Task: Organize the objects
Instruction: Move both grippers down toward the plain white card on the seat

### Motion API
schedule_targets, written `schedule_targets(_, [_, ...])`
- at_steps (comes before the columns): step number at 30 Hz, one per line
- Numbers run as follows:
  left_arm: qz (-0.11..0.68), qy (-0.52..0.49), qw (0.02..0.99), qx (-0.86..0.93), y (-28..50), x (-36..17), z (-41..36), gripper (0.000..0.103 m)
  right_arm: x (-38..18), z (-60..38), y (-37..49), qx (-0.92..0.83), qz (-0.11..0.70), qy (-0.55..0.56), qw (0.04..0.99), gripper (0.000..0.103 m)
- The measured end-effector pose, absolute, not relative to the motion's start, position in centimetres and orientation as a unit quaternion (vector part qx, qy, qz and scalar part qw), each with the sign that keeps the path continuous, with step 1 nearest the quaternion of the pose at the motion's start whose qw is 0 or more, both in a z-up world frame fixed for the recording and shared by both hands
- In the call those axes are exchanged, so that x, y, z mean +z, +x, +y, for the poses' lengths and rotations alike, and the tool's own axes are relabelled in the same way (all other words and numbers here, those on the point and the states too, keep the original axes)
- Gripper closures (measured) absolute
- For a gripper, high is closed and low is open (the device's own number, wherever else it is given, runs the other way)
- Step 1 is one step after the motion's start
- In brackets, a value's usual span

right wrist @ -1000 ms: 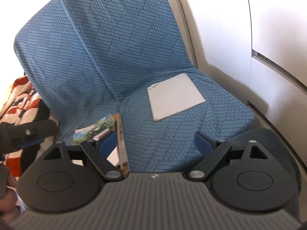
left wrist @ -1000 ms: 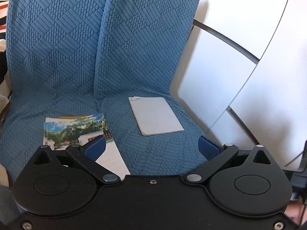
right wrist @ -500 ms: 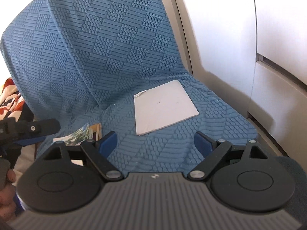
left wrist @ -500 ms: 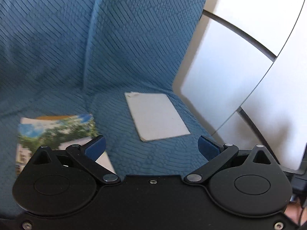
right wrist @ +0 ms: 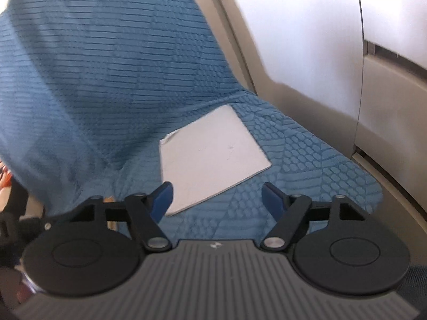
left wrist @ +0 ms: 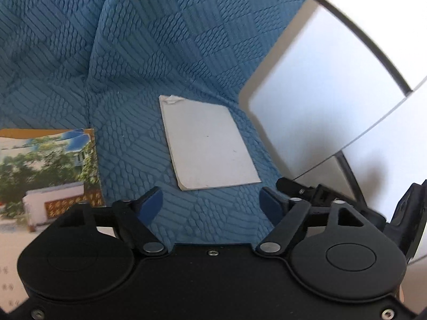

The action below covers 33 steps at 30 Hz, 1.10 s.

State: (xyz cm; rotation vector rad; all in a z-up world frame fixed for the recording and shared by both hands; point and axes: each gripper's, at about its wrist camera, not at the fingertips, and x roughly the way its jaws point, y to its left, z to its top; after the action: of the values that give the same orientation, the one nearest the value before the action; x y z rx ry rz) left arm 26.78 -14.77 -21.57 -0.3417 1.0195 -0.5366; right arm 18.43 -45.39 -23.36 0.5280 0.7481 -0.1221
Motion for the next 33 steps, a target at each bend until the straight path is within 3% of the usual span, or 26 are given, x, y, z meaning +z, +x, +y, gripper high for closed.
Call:
schedule_targets(3, [0.495,-0.181,0.811,-0.252,28.8,-23.1,-15.1,0.038,-24.6,-46.9,20.2,-0.066,0.365,0.281,0.885,0.030])
schedule_targets(6, [0.510,-0.195,0.796,-0.260,30.8,-24.7,-15.9,0.051,-25.7,-48.0,22.0,-0.074,0.373,0.295,0.876,0.030])
schedule_targets(10, [0.527,-0.187,0.787,-0.260,33.0,-26.7,-17.3,0.060,-27.1,-49.3,23.7,-0.082,0.386,0.334,0.856,0.030])
schedule_targets(19, [0.569,-0.202,0.752,-0.264,35.3,-29.9,-18.7,0.062,-29.1,-50.3,25.4,-0.090,0.404,0.371,0.831,0.030])
schedule_targets(27, [0.587,-0.250,0.725,-0.260,36.8,-32.0,-18.3,0.069,-29.7,-50.8,25.9,-0.101,0.391,0.390,0.827,0.029])
schedule_targets(31, [0.598,-0.271,0.712,-0.247,37.4,-33.0,-17.7,0.093,-29.8,-50.8,26.0,-0.097,0.388,0.405,0.822,0.029])
schedule_targets(33, [0.604,-0.283,0.704,-0.246,37.5,-33.6,-17.5,0.095,-30.1,-51.2,26.0,-0.091,0.385,0.427,0.813,0.029])
